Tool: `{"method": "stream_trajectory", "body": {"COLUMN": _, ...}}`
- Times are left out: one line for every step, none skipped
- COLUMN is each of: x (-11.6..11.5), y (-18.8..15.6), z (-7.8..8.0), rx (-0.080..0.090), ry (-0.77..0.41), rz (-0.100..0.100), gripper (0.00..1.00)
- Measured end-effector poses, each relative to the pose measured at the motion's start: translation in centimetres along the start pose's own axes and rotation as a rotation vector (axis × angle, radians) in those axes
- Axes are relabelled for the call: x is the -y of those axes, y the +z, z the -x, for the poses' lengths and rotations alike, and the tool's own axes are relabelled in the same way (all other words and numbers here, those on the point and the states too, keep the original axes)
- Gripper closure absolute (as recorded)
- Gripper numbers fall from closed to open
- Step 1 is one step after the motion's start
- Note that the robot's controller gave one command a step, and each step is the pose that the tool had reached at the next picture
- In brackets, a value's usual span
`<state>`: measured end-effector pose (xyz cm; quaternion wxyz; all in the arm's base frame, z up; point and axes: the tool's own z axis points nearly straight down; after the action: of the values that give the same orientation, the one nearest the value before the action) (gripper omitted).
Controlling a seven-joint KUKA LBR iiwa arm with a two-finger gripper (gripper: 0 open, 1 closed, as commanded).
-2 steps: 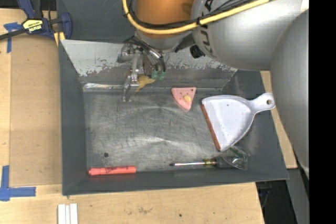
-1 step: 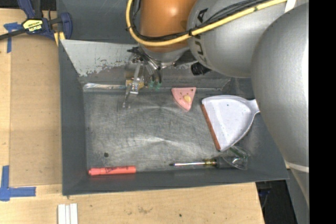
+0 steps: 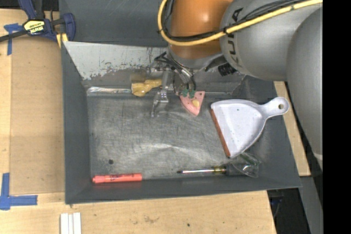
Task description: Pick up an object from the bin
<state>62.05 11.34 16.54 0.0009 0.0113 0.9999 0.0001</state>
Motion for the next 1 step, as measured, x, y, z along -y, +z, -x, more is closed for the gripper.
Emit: {"method": "stream_trajectory", "body": {"x": 3.29, "y": 0.61, "z": 0.17, "rx": -0.001, "ry": -0.002, "rz": 0.001, "gripper": 0.0}}
